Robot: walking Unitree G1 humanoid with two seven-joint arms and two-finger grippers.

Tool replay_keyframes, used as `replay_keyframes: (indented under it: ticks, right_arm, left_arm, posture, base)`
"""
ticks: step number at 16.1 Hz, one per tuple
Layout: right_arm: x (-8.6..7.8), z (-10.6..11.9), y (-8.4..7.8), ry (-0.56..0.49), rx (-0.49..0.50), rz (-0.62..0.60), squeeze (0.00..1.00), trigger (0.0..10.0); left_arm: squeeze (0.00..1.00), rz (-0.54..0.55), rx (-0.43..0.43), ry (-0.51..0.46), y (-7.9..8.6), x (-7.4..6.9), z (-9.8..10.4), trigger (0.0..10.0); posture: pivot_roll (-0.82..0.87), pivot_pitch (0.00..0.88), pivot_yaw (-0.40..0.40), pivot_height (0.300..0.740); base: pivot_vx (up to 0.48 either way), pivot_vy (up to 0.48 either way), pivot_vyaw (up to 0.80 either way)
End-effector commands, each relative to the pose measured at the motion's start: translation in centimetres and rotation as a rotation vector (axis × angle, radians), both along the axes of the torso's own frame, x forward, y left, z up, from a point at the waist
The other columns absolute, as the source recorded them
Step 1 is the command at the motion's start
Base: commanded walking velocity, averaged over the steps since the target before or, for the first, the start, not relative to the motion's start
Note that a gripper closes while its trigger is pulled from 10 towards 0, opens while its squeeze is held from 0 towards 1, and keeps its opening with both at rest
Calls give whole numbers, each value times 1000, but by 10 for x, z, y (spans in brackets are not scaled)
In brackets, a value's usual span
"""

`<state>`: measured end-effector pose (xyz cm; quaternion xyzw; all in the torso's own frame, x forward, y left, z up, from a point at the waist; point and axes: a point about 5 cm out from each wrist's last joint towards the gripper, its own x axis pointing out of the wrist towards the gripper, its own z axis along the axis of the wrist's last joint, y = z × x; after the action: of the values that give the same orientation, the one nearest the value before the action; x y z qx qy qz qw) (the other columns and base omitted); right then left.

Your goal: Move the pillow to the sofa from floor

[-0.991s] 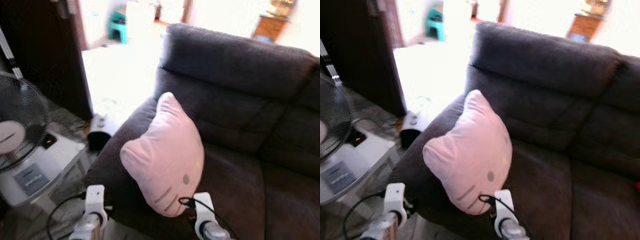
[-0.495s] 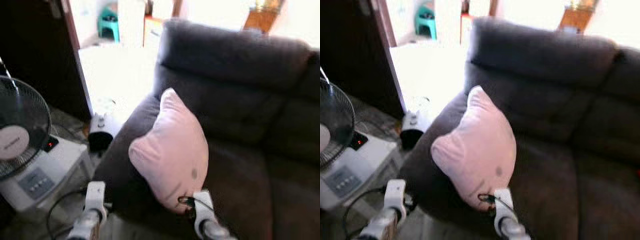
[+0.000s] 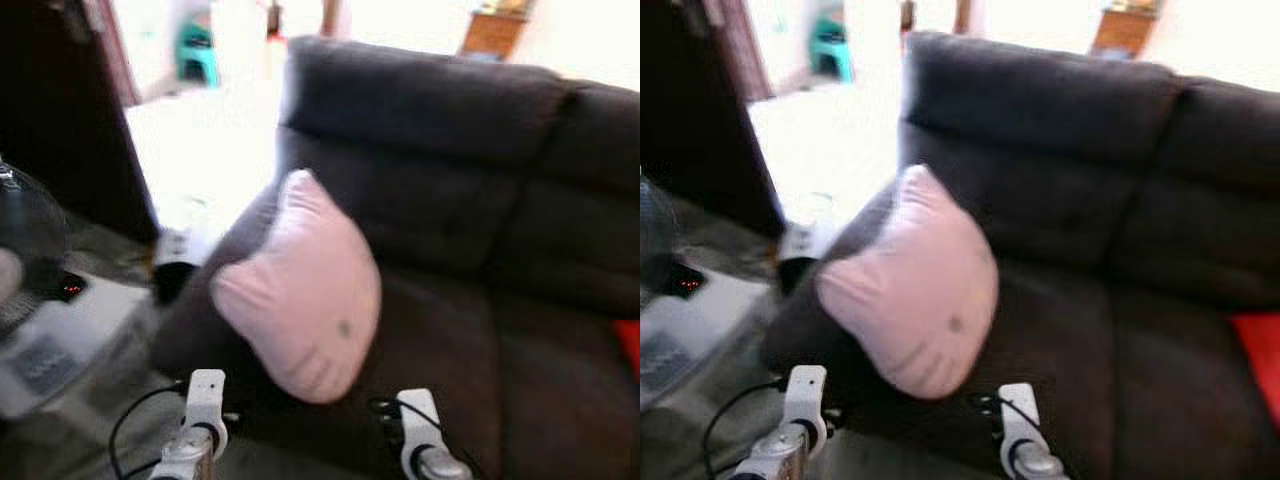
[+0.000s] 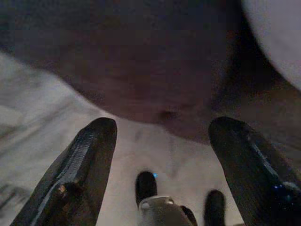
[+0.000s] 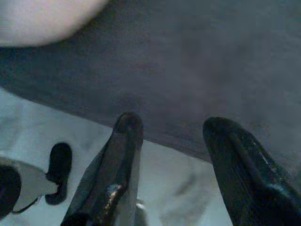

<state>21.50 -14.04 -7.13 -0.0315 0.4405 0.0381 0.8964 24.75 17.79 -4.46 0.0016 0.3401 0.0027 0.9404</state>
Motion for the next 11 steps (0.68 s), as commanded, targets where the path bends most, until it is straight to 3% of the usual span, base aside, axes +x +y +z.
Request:
replay_keyframes:
  ticks: [1, 9, 11]
  right_arm:
    - [0, 0, 5, 6, 13, 3, 0, 10000]
    - [-1, -1, 5, 9, 6, 5, 0, 10000]
    - [-1, -1, 5, 9, 5, 5, 0, 10000]
  left_arm:
    - [0, -6, 23, -3, 5, 1, 1, 10000]
    - [0, -4, 21, 23, 10, -7, -4, 10000]
    - [0, -33, 27, 41, 7, -9, -6, 10000]
  posture:
    - [201, 92, -92, 740]
    - [199, 84, -88, 740]
    - [199, 80, -86, 740]
  base:
    - [0, -300, -600]
    - [0, -284, 0]
    - [0, 0, 0]
